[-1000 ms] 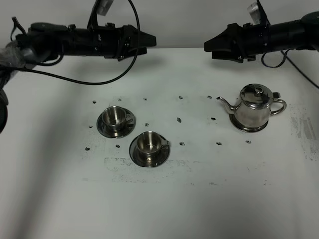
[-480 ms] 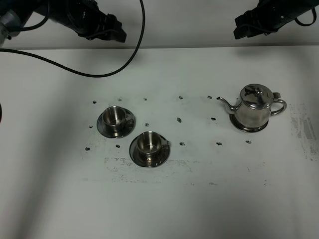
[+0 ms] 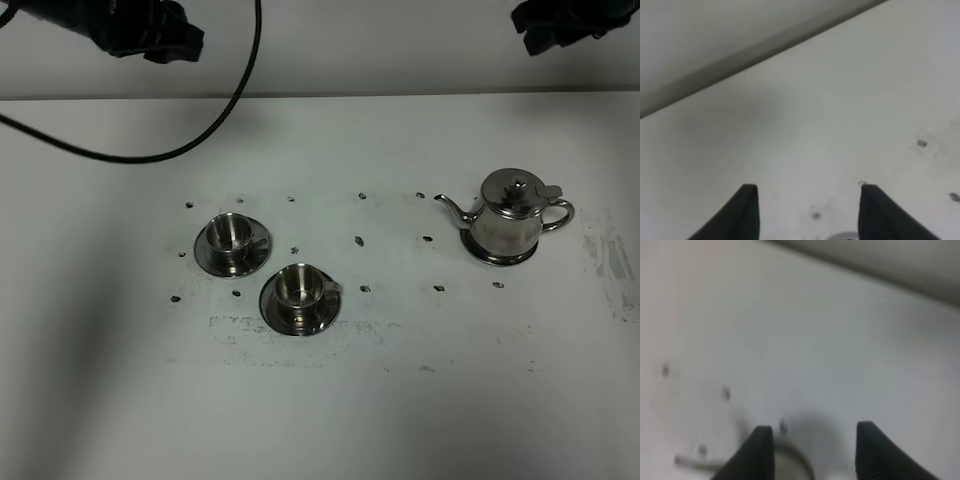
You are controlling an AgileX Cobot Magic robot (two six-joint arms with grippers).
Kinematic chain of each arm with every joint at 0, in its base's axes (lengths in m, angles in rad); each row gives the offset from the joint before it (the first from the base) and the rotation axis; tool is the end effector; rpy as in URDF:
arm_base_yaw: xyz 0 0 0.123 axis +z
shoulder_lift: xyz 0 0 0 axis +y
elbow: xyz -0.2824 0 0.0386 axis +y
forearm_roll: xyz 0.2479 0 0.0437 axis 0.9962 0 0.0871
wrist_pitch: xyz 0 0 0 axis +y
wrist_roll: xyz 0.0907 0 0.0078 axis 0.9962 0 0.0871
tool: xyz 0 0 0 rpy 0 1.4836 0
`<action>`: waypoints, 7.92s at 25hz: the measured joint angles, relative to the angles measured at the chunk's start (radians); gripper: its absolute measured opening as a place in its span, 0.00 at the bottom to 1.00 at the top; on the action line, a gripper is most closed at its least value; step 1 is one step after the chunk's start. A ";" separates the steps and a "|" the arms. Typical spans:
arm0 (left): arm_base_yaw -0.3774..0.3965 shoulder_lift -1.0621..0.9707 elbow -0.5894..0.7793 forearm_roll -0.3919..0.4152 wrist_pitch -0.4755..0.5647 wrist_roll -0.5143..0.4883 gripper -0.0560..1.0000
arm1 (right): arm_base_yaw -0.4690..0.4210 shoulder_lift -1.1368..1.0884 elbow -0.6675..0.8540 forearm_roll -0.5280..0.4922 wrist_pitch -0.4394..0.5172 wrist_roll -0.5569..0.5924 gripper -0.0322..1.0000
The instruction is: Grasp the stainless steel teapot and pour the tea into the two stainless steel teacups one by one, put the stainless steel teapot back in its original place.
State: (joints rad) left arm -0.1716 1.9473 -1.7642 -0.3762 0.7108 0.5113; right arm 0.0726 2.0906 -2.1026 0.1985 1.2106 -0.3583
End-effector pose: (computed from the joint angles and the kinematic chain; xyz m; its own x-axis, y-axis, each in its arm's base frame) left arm 0.4443 -0.0992 0.3076 -0.5968 0.3189 -0.7363 0.4772 0.8788 -0.0062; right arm 0.4588 0.0502 0.3156 -0.8108 -0.3384 -0.4776 -0.4003 0.9159 0.0307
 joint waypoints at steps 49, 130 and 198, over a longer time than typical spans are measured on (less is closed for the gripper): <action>0.000 -1.749 1.258 0.315 0.338 -0.415 0.45 | 0.153 -0.801 1.000 -0.017 -0.555 0.022 0.41; 0.188 -1.944 1.259 0.309 0.335 -0.419 0.45 | 0.037 -0.165 0.801 -0.303 -0.725 0.314 0.41; 0.188 -1.944 1.259 0.309 0.335 -0.419 0.45 | 0.161 -0.290 0.797 -0.185 -0.287 0.358 0.49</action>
State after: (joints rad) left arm 0.0164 0.0036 -0.5052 -0.0668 1.0462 0.0921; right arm 0.2334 1.8008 -1.3054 0.0137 0.9231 0.0000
